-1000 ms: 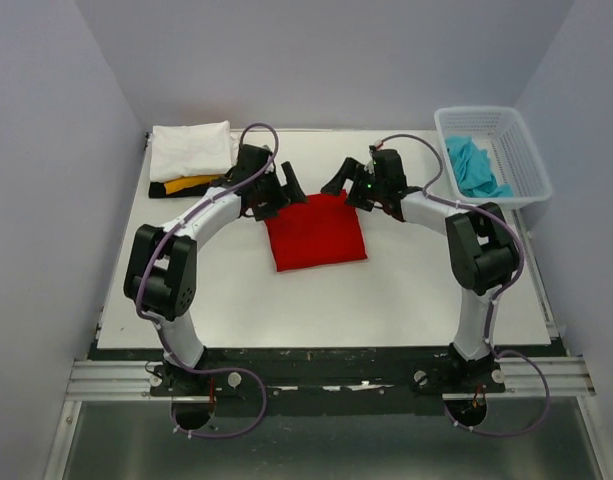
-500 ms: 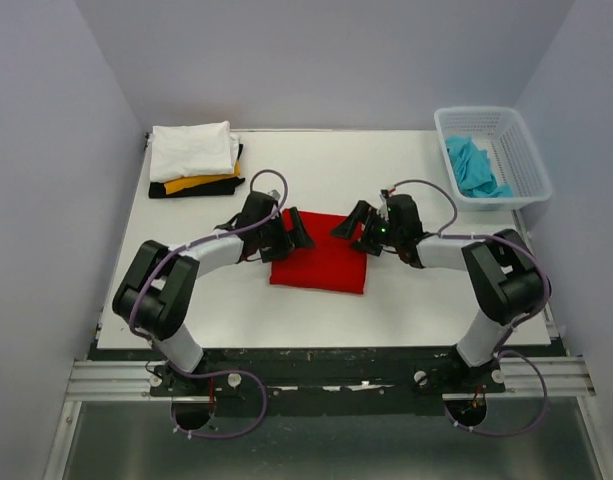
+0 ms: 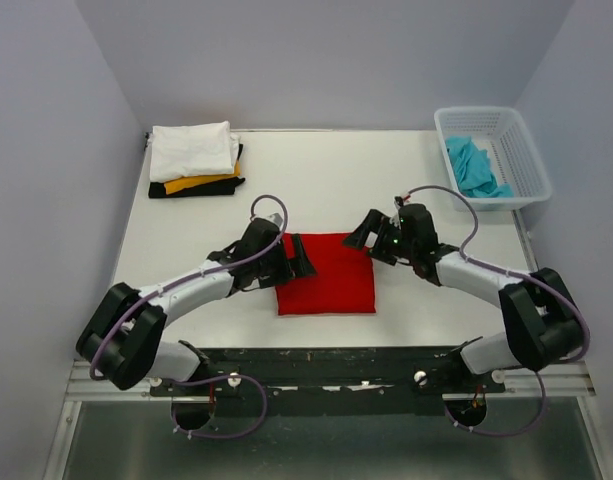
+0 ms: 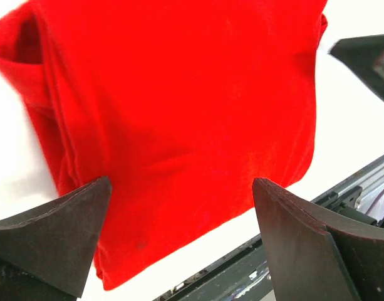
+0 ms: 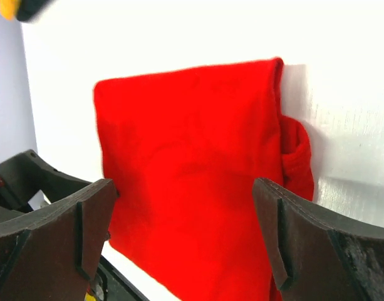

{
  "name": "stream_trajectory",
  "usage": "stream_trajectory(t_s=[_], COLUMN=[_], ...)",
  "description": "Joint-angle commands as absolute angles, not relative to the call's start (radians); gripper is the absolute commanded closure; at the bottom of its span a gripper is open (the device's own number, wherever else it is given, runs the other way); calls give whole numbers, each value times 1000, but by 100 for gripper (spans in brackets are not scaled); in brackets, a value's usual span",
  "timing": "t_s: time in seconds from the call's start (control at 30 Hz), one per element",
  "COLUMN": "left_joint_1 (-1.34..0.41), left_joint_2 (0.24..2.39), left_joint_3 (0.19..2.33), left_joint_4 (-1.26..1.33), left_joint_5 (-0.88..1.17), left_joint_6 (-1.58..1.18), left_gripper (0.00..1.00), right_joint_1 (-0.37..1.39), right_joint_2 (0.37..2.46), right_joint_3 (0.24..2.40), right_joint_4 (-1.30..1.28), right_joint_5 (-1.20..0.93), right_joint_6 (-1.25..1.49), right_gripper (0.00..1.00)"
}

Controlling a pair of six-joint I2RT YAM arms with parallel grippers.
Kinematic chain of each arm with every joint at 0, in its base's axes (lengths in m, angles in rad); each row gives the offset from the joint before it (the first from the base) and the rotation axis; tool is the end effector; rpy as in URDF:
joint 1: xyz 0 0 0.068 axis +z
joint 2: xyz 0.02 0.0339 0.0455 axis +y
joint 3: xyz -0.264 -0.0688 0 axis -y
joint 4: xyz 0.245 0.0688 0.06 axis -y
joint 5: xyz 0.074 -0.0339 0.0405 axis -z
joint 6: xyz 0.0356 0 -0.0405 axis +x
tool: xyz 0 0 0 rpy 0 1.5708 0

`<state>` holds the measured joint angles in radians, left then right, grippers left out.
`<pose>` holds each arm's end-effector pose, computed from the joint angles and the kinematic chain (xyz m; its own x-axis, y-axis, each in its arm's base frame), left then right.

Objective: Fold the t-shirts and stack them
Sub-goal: Fold the long partially folded tshirt into a neat square, then put the neatly folded tshirt into the corner of the board with the left arm

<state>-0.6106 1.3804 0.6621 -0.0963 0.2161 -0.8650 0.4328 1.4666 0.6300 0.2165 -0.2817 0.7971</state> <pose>0.2157 -0.1603 0.1775 -0.9046 -0.2743 -0.3264 -0.0122 0.7818 -0.6234 0.2585 0.1303 0.1715 -0.8037 0.3856 -0.4531 -0.0477 0.7174 0.6950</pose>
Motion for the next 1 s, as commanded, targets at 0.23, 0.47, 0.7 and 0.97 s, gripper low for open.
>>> stream_trajectory(t_s=[0.23, 0.47, 0.7, 0.97], left_joint_1=[-507, -522, -676, -682], left_joint_2=[1337, 1548, 1728, 1781], left_joint_3=[717, 792, 945, 1324], left_joint_4=[-326, -259, -375, -765], left_joint_5=[0, 135, -18, -521], left_joint_6=[-839, -822, -920, -835], left_gripper=[1, 21, 100, 100], right_joint_1=[432, 433, 432, 433], right_joint_2=[1189, 1135, 1113, 1078], right_joint_3=[566, 559, 544, 518], right_joint_4=[71, 18, 2, -10], right_joint_5=[-169, -120, -15, 43], right_joint_6=[765, 757, 780, 769], right_gripper=[0, 0, 0, 0])
